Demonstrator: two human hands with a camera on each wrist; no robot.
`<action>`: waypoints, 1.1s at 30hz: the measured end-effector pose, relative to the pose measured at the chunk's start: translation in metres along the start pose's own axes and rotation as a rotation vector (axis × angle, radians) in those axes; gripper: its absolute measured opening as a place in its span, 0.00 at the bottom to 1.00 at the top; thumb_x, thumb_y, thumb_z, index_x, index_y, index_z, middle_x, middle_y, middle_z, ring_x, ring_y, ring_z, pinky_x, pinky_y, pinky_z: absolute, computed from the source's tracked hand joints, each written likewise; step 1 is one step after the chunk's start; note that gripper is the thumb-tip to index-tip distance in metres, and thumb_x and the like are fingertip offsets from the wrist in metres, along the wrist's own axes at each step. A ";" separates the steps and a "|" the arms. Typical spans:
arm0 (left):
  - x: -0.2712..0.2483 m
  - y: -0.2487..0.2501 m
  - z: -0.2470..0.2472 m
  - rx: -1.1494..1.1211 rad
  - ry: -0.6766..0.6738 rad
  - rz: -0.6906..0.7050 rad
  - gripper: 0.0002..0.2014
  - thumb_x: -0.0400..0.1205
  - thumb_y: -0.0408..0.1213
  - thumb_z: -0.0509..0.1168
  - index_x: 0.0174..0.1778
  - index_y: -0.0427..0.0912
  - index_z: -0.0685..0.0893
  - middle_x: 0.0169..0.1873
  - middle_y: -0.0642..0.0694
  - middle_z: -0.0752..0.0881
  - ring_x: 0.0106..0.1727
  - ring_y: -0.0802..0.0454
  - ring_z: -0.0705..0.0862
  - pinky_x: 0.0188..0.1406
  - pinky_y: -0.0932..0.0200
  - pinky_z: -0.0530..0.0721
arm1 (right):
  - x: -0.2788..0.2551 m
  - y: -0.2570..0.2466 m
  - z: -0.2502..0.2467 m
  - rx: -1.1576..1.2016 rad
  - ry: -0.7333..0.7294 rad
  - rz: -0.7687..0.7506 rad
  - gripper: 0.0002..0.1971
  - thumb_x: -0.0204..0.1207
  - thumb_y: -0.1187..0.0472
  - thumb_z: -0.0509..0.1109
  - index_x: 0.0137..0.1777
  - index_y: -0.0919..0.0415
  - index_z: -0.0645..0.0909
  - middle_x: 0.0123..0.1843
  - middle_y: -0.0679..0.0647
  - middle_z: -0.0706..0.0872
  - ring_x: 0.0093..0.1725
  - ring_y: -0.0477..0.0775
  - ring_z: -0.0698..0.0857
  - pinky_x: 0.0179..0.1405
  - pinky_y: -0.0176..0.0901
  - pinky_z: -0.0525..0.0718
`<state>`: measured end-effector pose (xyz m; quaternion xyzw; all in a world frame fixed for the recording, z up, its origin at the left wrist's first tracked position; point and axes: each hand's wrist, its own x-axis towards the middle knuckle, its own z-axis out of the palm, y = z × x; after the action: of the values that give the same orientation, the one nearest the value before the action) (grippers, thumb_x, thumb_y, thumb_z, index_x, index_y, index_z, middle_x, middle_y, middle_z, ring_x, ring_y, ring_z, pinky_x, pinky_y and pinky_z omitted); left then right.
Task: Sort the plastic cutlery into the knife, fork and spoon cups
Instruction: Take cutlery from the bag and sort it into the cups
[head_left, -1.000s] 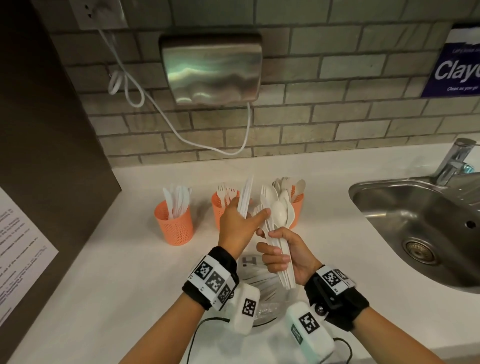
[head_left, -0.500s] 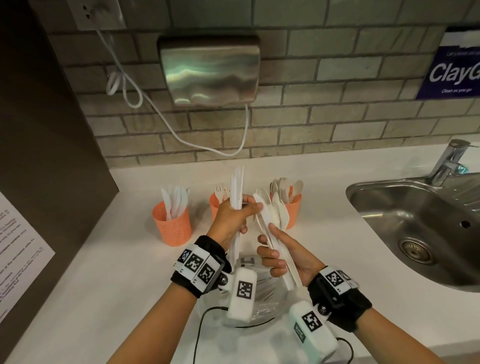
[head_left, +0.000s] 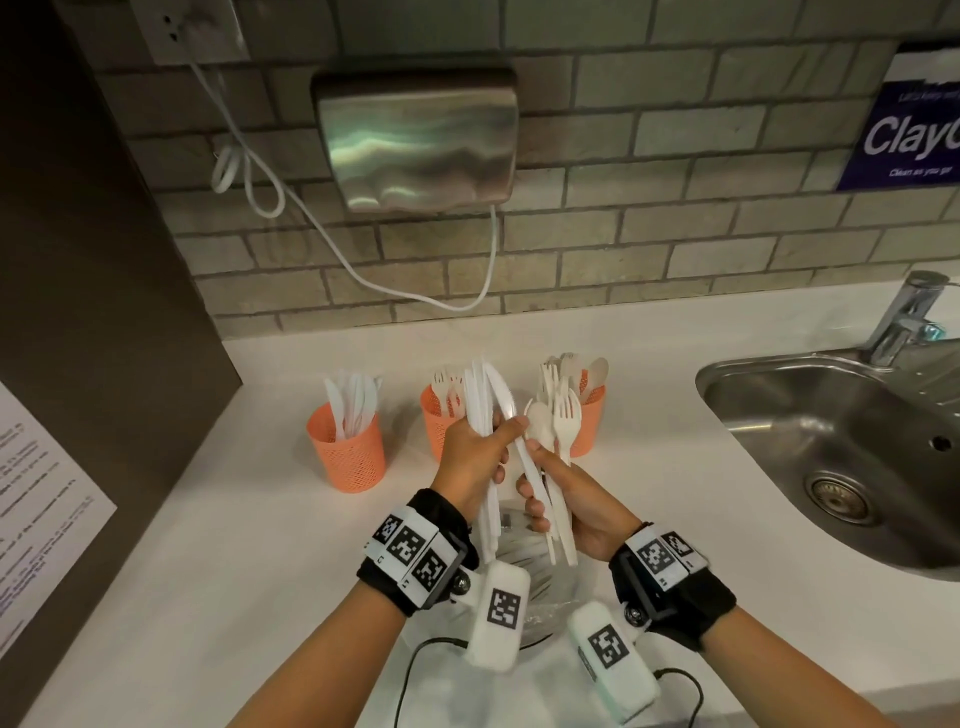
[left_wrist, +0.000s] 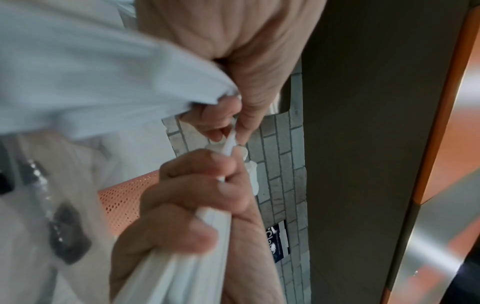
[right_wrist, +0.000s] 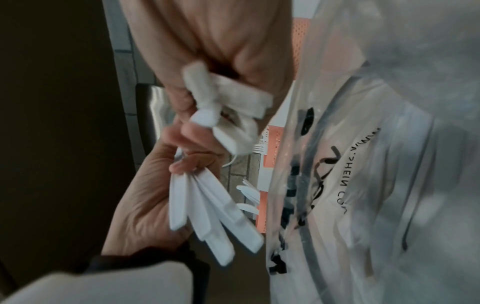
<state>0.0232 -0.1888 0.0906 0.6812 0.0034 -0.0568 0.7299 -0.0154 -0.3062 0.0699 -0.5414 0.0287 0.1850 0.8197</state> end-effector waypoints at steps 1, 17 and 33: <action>0.001 0.000 0.000 0.011 0.019 0.011 0.09 0.80 0.35 0.66 0.34 0.41 0.79 0.25 0.46 0.77 0.22 0.55 0.71 0.15 0.67 0.69 | 0.001 0.001 0.000 -0.032 0.015 0.003 0.16 0.81 0.48 0.59 0.52 0.60 0.79 0.28 0.51 0.81 0.22 0.46 0.79 0.19 0.34 0.78; 0.089 0.085 -0.120 -0.174 0.567 0.465 0.13 0.79 0.40 0.68 0.30 0.44 0.76 0.12 0.56 0.76 0.15 0.60 0.72 0.20 0.64 0.75 | 0.016 -0.011 -0.004 -0.014 0.089 0.093 0.10 0.79 0.52 0.65 0.40 0.54 0.69 0.17 0.44 0.62 0.13 0.40 0.60 0.10 0.29 0.59; 0.136 0.000 -0.169 0.094 0.582 0.316 0.19 0.79 0.47 0.68 0.23 0.44 0.76 0.16 0.53 0.79 0.20 0.64 0.77 0.34 0.61 0.77 | 0.036 -0.016 -0.006 0.034 0.080 0.164 0.09 0.78 0.55 0.62 0.39 0.56 0.69 0.17 0.46 0.63 0.12 0.41 0.60 0.10 0.30 0.59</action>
<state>0.1703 -0.0310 0.0672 0.6939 0.1034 0.2540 0.6658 0.0248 -0.3075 0.0728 -0.5302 0.1087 0.2293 0.8090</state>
